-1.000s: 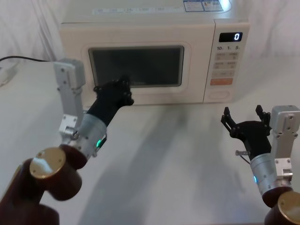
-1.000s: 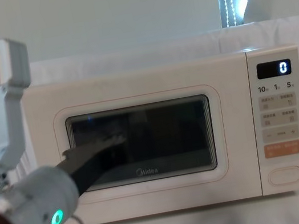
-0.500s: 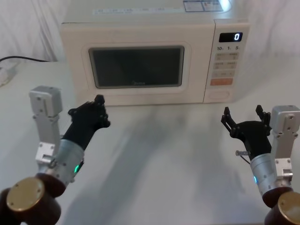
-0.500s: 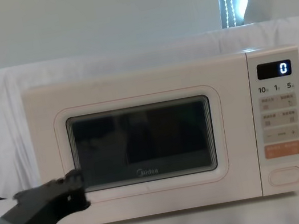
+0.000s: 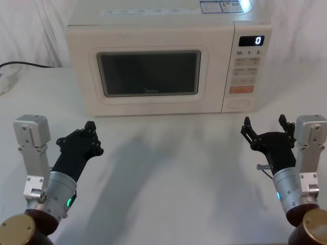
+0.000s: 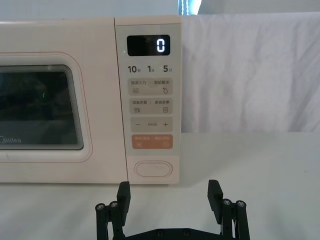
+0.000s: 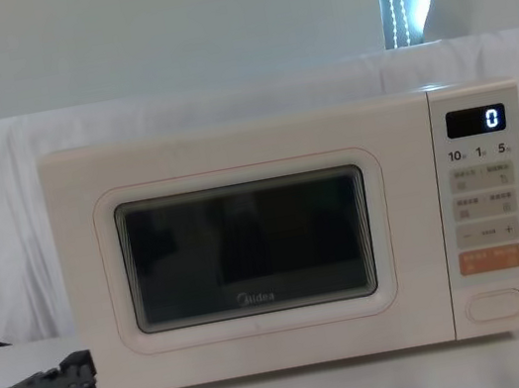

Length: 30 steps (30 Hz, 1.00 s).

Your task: Press the button to open the microwave door with one hand; close the microwave door with the other hand.

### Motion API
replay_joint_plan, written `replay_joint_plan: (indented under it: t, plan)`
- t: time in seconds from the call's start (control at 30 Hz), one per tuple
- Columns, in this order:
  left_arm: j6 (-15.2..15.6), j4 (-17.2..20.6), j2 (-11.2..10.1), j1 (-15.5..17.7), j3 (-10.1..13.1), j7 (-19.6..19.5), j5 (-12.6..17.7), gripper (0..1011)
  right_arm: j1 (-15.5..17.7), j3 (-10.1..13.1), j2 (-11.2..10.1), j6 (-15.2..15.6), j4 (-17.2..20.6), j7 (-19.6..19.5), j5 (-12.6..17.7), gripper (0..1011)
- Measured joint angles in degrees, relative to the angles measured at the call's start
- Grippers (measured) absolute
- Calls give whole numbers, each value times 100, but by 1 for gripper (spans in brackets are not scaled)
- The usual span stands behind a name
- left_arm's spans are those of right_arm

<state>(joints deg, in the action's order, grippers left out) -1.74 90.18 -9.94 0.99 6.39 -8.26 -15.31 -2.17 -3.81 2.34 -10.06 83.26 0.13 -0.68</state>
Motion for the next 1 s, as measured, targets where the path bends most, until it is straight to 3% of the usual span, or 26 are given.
replay_joint_plan:
  t: [0.57, 0.87, 1.0]
  plan:
    - [-44, -13, 35, -14, -24, 20, 18, 15, 0, 0, 0, 0, 0, 0, 0, 1002]
    - [-40, -19, 31, -3, -17, 13, 12, 256, 0, 0, 0, 0, 0, 0, 0, 1002]
    - [-37, -21, 30, -1, -14, 10, 9, 412, 0, 0, 0, 0, 0, 0, 0, 1002]
